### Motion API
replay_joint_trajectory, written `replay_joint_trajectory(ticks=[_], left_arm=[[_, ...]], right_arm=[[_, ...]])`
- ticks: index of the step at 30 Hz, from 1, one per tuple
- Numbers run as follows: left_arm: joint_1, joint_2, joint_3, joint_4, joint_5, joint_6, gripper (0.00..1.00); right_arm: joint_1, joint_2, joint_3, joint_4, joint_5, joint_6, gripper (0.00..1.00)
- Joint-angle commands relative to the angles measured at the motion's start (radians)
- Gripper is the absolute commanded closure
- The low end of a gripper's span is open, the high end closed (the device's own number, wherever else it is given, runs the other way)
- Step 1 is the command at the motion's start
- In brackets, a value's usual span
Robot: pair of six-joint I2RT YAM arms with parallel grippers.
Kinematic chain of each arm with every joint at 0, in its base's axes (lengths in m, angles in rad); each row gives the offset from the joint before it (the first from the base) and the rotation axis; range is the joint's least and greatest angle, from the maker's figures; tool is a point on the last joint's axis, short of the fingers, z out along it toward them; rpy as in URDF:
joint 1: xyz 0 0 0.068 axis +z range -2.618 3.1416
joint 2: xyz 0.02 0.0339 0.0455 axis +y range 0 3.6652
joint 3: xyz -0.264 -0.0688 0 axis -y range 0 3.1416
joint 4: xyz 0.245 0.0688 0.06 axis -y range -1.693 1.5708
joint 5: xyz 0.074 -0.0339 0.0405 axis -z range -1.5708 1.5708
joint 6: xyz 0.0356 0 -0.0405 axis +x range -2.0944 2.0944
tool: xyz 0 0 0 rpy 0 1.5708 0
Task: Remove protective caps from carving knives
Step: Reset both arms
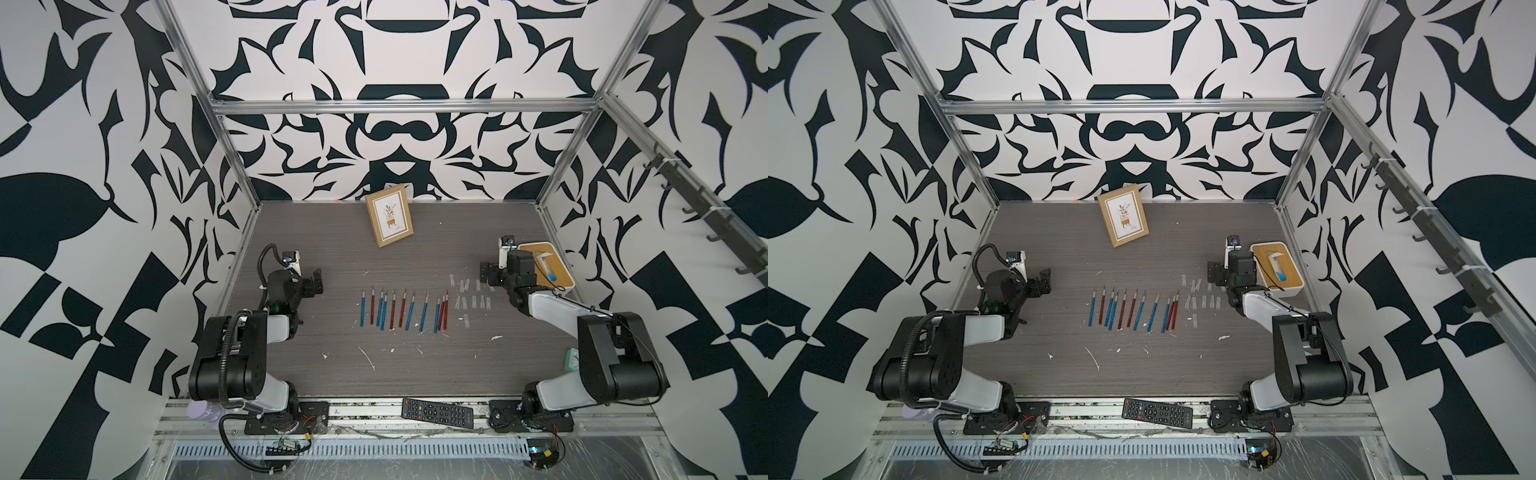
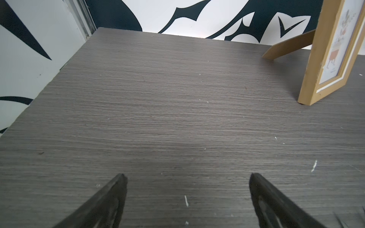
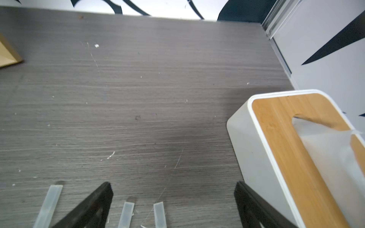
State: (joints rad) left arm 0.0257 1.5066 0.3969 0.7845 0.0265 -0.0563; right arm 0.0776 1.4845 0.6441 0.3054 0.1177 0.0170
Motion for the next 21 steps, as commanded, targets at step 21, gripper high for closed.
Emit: replay_joint_trajectory(ticks=[21], left_arm=[[-0.010,0.039,0.001,0.064,0.059,0.030,0.00]], right_arm=[[-0.009,0.030,-0.202,0.417,-0.068,-0.037,0.00]])
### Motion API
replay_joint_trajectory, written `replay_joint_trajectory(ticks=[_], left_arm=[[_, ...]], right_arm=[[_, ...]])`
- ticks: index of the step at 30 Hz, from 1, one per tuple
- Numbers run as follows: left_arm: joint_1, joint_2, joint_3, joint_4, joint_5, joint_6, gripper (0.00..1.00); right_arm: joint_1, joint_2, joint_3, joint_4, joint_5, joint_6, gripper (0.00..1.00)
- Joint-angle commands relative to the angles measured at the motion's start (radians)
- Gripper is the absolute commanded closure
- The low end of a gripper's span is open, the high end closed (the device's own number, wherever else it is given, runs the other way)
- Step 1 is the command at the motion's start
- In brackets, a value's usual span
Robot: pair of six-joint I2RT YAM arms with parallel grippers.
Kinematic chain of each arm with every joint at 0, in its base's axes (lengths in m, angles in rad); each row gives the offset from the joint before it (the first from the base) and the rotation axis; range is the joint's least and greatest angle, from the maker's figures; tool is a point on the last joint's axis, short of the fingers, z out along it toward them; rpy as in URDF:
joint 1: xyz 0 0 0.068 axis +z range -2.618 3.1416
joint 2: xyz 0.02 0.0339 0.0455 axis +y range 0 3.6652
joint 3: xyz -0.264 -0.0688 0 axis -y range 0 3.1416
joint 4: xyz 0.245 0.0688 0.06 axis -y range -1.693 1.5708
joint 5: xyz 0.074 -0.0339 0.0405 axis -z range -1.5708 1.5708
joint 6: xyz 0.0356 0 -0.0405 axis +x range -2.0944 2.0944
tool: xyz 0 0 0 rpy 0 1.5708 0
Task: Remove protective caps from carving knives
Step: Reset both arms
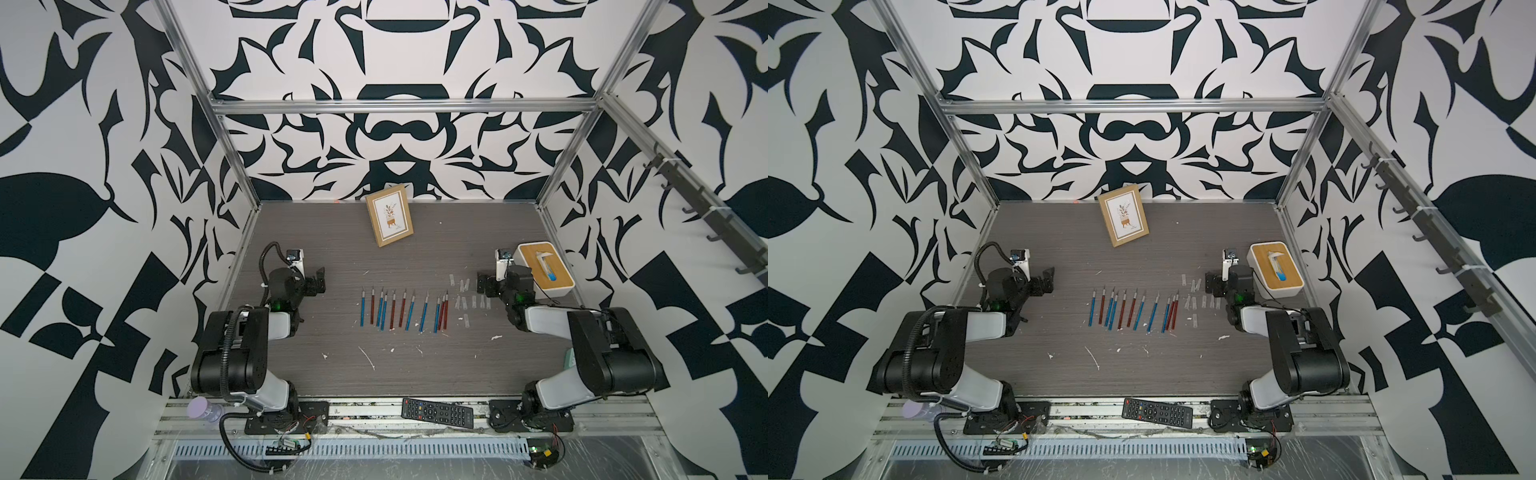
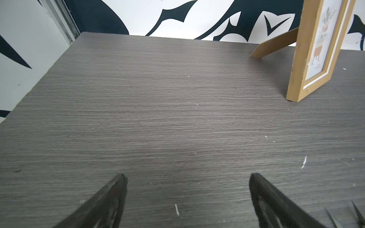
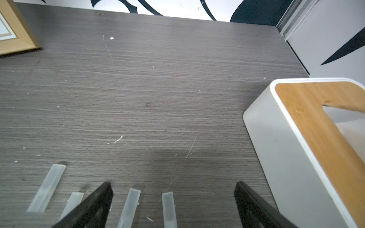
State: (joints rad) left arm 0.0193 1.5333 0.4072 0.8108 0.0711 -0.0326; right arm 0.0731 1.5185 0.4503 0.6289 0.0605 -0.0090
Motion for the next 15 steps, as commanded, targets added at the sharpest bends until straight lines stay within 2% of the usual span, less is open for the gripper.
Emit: replay_joint_trajectory(ticks=[1,5,7,8,9,11,15], left_arm=[[-0.002,0.014,-0.009,0.040,0.013,0.007,0.00],[-0.002,0.015,-0.008,0.039,0.012,0.007,0.00],[-0.002,0.015,-0.008,0.039,0.013,0.007,0.00],[-0.002,0.016,-0.008,0.039,0.014,0.007,0.00],[-0.003,0.016,-0.011,0.042,0.016,0.007,0.00],[-0.002,0.022,-0.019,0.060,0.018,0.007,0.00],[-0.002,0.028,-0.029,0.091,0.016,0.005,0.00]], right_arm=[[-0.004,-0.001,-0.014,0.106,-0.014,-0.014,0.00],[-0.003,-0.003,-0.046,0.160,0.005,-0.007,0.00],[-0.003,0.049,-0.111,0.347,0.034,0.009,0.01],[-0.003,0.044,-0.116,0.337,0.036,0.007,0.01],[-0.004,0.022,-0.093,0.250,0.023,0.004,0.01],[-0.003,0.042,-0.102,0.310,0.014,-0.001,0.01],[-0.003,0.037,-0.095,0.284,0.016,-0.001,0.01]])
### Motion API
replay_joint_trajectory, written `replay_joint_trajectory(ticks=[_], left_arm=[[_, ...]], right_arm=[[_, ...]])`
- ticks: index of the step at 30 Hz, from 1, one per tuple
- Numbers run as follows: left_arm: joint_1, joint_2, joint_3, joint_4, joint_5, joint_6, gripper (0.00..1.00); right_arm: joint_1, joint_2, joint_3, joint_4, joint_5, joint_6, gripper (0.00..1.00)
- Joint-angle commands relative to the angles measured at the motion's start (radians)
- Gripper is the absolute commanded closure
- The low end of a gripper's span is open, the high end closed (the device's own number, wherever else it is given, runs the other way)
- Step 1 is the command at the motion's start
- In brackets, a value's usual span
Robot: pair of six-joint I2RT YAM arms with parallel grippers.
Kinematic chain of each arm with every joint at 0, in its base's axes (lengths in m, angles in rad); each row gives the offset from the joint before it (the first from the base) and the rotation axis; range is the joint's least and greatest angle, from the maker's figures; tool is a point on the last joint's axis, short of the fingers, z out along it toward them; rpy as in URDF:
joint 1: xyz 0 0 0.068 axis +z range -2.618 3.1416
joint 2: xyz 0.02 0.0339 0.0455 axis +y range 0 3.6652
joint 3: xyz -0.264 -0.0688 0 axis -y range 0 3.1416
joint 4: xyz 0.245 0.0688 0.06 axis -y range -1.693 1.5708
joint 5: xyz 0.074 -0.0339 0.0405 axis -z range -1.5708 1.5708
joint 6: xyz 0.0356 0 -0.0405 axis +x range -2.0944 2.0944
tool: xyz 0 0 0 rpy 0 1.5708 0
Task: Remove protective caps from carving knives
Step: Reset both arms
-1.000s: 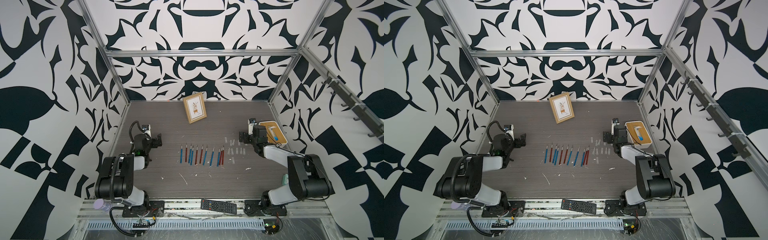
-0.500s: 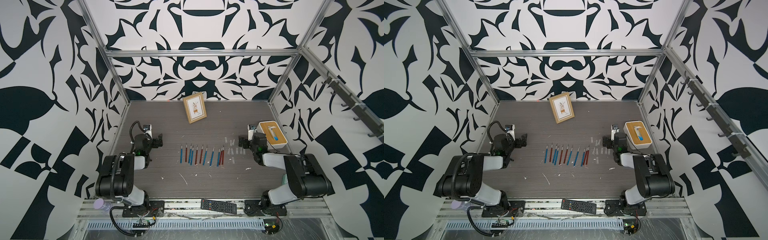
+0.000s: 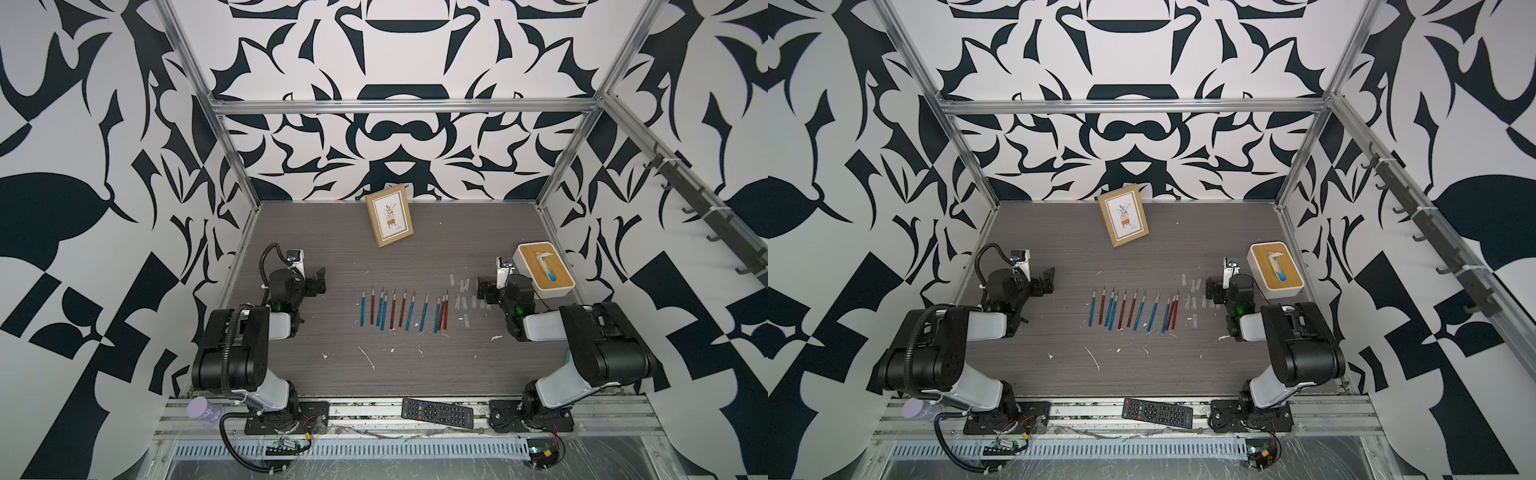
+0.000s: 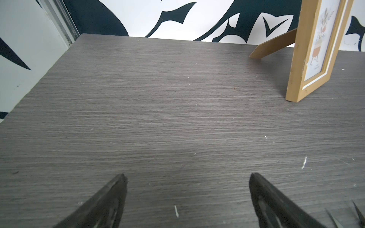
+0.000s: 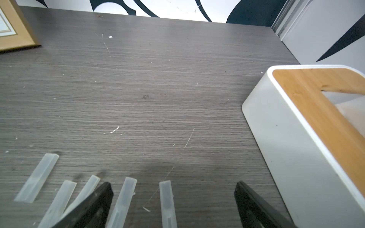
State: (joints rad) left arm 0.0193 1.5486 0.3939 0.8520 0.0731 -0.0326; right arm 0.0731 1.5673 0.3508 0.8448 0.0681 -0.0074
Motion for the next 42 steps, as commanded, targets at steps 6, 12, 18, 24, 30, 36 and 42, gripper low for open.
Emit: replay_joint_trajectory(ticks=[6,12,18,24,30,36,42], left_arm=[[-0.002,0.014,-0.021,0.062,0.012,0.004,0.00],[-0.002,0.013,-0.023,0.062,0.013,0.006,0.00],[-0.005,0.014,-0.020,0.060,0.013,0.007,0.00],[-0.005,0.013,-0.022,0.061,0.090,0.034,0.00],[-0.006,0.013,-0.020,0.061,0.088,0.035,0.00],[-0.007,0.016,-0.015,0.053,0.088,0.034,0.00],[-0.003,0.016,-0.012,0.045,0.087,0.031,0.00]], right_arm=[[-0.004,-0.013,0.004,0.064,0.012,-0.002,0.01],[-0.003,-0.015,0.003,0.064,0.012,-0.002,0.01],[-0.003,-0.015,0.003,0.062,0.012,-0.002,0.01],[-0.003,-0.015,0.004,0.063,0.012,-0.003,0.01],[-0.003,-0.014,0.005,0.063,0.012,-0.002,0.01],[-0.003,-0.015,0.005,0.063,0.012,-0.002,0.01],[-0.003,-0.015,0.005,0.063,0.012,-0.003,0.01]])
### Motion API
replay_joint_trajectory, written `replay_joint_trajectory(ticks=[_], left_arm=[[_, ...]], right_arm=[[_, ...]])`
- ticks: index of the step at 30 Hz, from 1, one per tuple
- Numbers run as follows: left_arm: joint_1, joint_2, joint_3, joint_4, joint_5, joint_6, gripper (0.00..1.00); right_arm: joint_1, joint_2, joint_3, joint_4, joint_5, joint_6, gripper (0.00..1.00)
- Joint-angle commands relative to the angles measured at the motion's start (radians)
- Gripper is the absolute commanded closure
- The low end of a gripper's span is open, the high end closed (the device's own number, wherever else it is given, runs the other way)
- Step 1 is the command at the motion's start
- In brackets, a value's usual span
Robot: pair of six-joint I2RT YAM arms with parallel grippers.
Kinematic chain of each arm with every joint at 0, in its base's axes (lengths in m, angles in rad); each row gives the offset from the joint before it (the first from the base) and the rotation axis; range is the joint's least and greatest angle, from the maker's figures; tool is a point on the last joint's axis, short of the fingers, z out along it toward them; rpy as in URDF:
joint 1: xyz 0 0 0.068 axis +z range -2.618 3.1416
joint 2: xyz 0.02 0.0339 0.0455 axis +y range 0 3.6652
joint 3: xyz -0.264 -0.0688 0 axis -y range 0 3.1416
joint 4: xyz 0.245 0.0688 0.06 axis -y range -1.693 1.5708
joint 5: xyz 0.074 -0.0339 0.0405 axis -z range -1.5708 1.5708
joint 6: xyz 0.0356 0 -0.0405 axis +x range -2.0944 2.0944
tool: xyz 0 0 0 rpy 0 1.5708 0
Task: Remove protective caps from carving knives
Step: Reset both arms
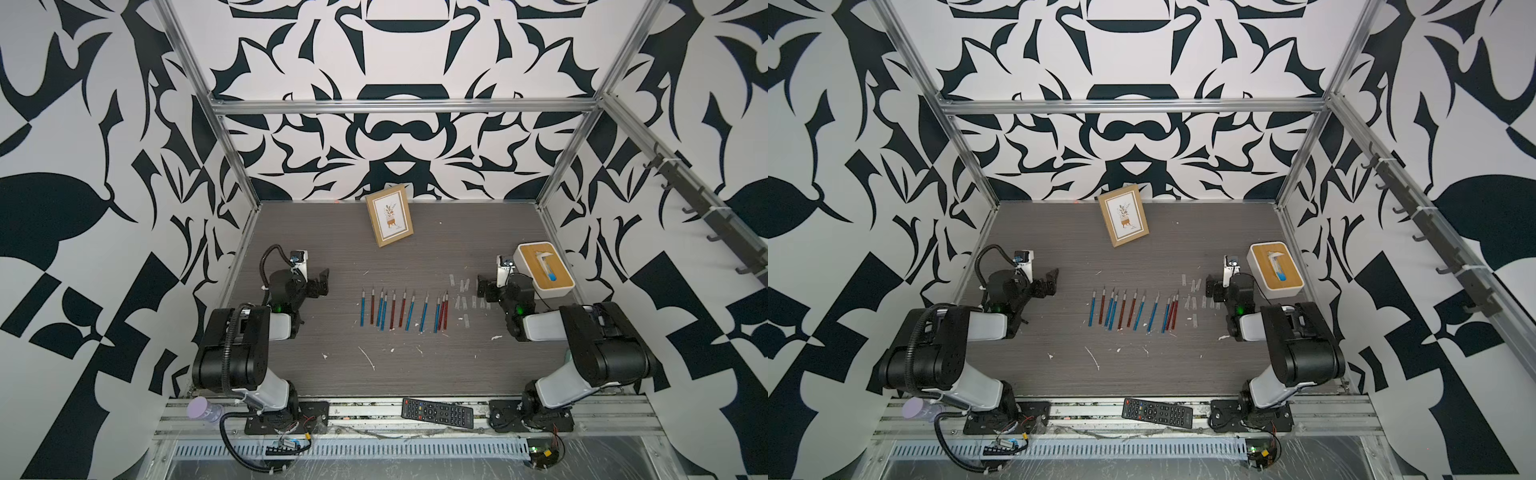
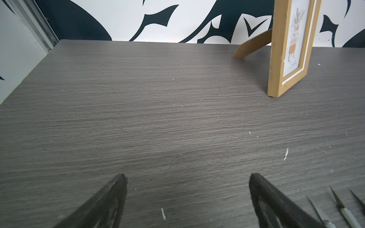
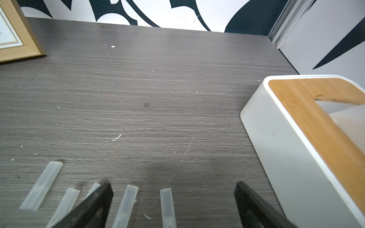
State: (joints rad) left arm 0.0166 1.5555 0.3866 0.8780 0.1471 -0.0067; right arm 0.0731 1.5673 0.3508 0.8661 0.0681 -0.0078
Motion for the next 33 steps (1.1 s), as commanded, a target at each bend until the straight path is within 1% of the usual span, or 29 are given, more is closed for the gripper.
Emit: replay_joint_trajectory(ticks=[1,5,7,11,13,14,15,17,20,22,33], left_arm=[[0.000,0.009,-0.005,0.020,0.011,0.005,0.00],[0.000,0.002,-0.010,0.022,0.012,0.006,0.00],[-0.001,-0.002,-0.032,0.055,0.007,0.004,0.00],[-0.001,0.000,-0.138,0.262,-0.037,-0.009,0.00],[0.000,0.024,-0.147,0.318,-0.036,-0.006,0.00],[-0.001,0.020,-0.134,0.287,-0.028,-0.004,0.00],[0.000,0.009,-0.114,0.229,-0.014,-0.003,0.00],[0.000,-0.003,-0.061,0.116,0.017,0.006,0.00],[0.000,0.008,-0.015,0.046,0.030,0.010,0.00],[0.000,0.003,-0.015,0.032,0.037,0.011,0.00],[0.000,0.008,-0.015,0.041,0.032,0.010,0.00]], right_arm=[[-0.003,-0.014,0.005,0.041,0.012,-0.001,0.01],[-0.004,-0.014,0.004,0.043,0.012,-0.002,0.01],[-0.004,-0.019,-0.006,0.054,0.012,0.000,0.01],[-0.004,-0.029,-0.099,0.215,-0.036,-0.016,0.01],[-0.004,-0.018,-0.114,0.252,-0.040,-0.020,0.01],[-0.004,-0.008,-0.094,0.235,-0.032,-0.018,0.01],[-0.004,-0.010,-0.062,0.178,-0.018,-0.011,0.01],[-0.004,-0.025,0.004,0.024,-0.010,-0.009,0.01],[-0.004,-0.012,-0.012,0.075,0.011,-0.003,0.01],[-0.004,-0.017,0.010,0.027,0.026,0.004,0.01],[-0.003,-0.013,0.005,0.042,0.027,0.003,0.01]])
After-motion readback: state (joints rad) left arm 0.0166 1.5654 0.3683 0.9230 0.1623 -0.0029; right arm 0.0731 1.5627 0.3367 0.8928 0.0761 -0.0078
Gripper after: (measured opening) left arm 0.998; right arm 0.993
